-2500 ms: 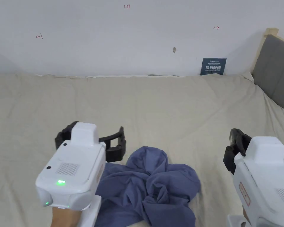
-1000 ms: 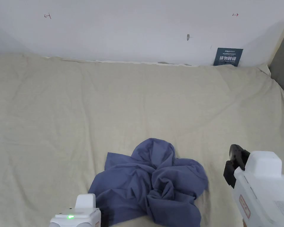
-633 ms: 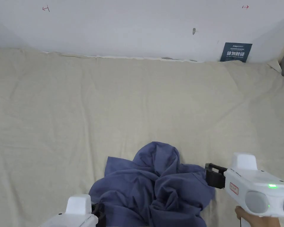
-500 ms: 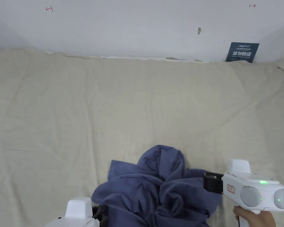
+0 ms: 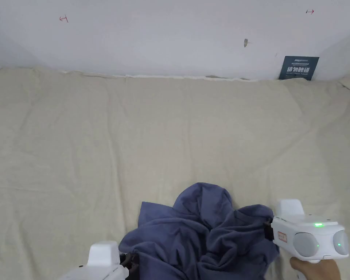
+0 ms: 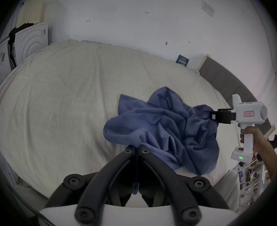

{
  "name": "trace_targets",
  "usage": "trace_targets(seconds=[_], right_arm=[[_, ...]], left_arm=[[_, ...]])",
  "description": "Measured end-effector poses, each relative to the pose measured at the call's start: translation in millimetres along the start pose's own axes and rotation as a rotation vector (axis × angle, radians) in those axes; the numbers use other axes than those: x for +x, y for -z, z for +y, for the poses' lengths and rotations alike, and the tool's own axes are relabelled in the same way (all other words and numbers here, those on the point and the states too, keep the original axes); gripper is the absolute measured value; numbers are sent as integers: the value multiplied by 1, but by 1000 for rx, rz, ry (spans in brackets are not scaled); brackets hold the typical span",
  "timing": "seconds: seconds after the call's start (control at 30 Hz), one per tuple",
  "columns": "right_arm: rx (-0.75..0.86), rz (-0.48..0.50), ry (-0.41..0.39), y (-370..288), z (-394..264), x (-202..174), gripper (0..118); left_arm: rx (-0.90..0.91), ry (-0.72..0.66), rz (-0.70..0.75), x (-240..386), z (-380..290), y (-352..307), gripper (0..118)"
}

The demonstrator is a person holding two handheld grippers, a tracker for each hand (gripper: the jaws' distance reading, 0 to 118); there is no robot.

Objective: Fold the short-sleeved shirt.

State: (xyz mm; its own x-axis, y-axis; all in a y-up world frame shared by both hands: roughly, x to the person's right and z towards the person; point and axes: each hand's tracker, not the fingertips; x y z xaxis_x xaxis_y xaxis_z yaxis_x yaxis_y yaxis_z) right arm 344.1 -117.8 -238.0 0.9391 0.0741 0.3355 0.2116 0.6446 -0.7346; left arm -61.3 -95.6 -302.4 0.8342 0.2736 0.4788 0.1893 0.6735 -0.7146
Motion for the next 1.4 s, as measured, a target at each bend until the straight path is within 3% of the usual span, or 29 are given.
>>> trace_targets(seconds=[0.2, 0.6, 0.7, 0.8, 1.07, 1.23, 1.4], right_arm=[[231, -54, -46, -92, 55, 13, 4], [598, -125, 95, -212, 219, 63, 4], [653, -164, 85, -221, 251, 68, 4], [685, -151, 95, -223, 275, 70, 4], [662, -126, 66, -178, 292, 62, 4], [563, -111, 79, -124, 266, 55, 4], [430, -58, 124, -73, 208, 45, 4]], left_arm=[[139, -14, -57, -4, 74, -21, 3], [455, 68, 126, -24, 334, -68, 3], [493, -34, 102, -28, 384, -79, 3], [540, -44, 158, -29, 417, -81, 3], [564, -27, 226, -35, 434, -41, 3], [481, 42, 289, -52, 393, 5, 3], [333, 7, 322, -87, 319, 50, 3]])
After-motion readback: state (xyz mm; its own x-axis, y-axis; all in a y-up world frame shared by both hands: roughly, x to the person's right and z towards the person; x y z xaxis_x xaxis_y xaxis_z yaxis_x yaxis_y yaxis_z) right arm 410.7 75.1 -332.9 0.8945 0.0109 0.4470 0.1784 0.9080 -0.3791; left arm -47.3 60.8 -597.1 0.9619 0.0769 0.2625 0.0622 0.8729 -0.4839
